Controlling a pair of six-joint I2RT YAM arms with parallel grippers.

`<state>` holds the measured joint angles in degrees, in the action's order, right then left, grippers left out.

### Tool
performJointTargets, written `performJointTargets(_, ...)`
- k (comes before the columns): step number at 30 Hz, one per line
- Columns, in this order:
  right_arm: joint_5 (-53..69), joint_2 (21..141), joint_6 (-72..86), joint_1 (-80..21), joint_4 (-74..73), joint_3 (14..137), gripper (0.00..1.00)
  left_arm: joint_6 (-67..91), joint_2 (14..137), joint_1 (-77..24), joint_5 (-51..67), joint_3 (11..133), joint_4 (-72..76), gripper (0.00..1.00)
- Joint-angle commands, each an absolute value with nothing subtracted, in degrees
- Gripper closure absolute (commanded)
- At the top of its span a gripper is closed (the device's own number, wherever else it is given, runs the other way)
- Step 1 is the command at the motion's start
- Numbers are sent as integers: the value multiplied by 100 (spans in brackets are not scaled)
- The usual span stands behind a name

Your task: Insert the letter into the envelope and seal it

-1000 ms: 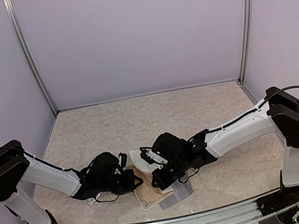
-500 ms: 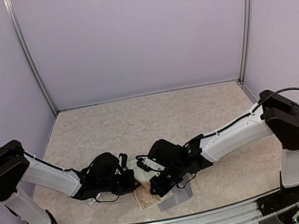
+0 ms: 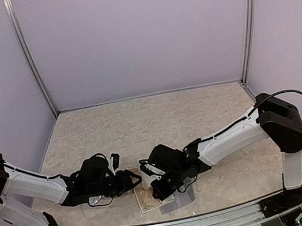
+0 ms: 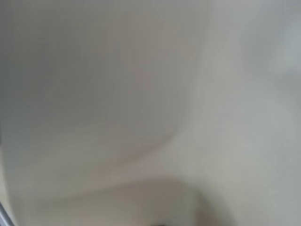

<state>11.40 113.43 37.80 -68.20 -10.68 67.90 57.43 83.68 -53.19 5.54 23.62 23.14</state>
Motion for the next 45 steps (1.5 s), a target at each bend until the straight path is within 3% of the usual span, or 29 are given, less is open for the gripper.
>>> performJointTargets(1, 968, 11551, 3889, -6882, -1455, 6816, 99, 5994, 7990, -5259, 604, 2030, 2587, 41)
performJointTargets(10, 999, 11557, 3885, -6883, -1459, 6829, 99, 6106, 8133, -5083, 735, 1929, 2930, 29)
performJointTargets(15, 1029, 11573, 3856, -6882, -1451, 6842, 99, 6153, 8396, -5063, 707, 1989, 2920, 30)
performJointTargets(19, 1082, 11588, 3820, -6884, -1433, 6864, 93, 6176, 8611, -5050, 669, 2002, 3073, 43)
performJointTargets(28, 1094, 11522, 3781, -6887, -1448, 6911, 84, 6144, 8944, -5045, 622, 2126, 2958, 85)
performJointTargets(32, 1164, 11414, 3760, -6887, -1463, 6988, 76, 6134, 9051, -5034, 550, 2154, 2717, 95)
performJointTargets(34, 1223, 11315, 3746, -6885, -1451, 7019, 70, 6127, 9164, -5036, 533, 2234, 2529, 99)
performJointTargets(40, 1356, 10710, 3676, -6869, -1588, 7113, 36, 5994, 9432, -5085, 418, 2468, 1999, 100)
performJointTargets(45, 1402, 10092, 3784, -6443, -1515, 6816, 28, 5937, 9467, -5195, 239, 2573, 1681, 100)
